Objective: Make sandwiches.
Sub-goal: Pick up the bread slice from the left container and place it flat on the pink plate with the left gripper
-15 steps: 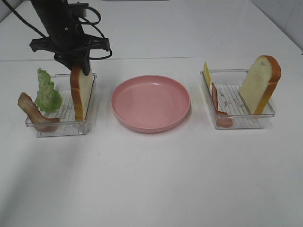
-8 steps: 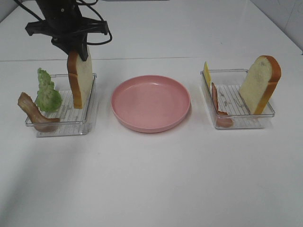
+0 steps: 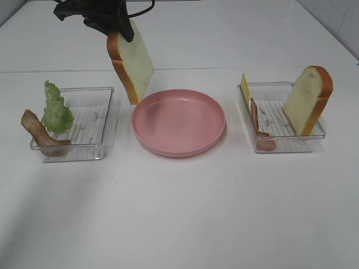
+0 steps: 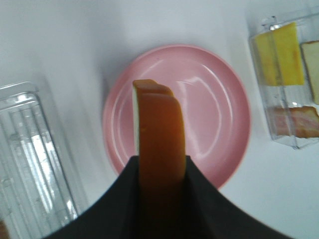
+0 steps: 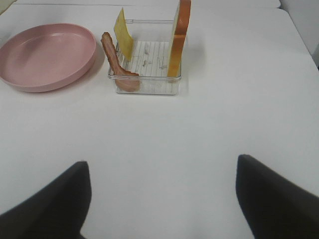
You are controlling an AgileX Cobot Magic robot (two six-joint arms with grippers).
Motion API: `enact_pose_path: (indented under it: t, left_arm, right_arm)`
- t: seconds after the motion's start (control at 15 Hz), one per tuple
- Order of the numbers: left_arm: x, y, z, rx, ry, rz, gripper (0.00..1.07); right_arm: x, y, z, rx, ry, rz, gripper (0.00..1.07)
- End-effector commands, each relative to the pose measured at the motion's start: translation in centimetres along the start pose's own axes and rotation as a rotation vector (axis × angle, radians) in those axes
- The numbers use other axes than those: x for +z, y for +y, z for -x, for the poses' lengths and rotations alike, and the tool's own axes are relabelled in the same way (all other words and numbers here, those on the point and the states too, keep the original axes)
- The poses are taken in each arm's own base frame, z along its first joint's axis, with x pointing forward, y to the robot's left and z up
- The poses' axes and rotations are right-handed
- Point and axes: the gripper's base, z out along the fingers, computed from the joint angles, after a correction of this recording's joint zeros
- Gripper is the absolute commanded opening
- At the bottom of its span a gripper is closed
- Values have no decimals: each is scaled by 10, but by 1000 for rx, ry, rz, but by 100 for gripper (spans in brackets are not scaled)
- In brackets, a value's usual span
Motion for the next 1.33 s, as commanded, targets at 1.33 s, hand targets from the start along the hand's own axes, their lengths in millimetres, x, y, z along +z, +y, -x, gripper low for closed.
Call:
enact_pose_path:
  t: [1.33]
  left_arm:
    - [157,21,-17,-299,143,-421,0]
  right_arm:
    - [-1,0,0,0,-20,-8,76]
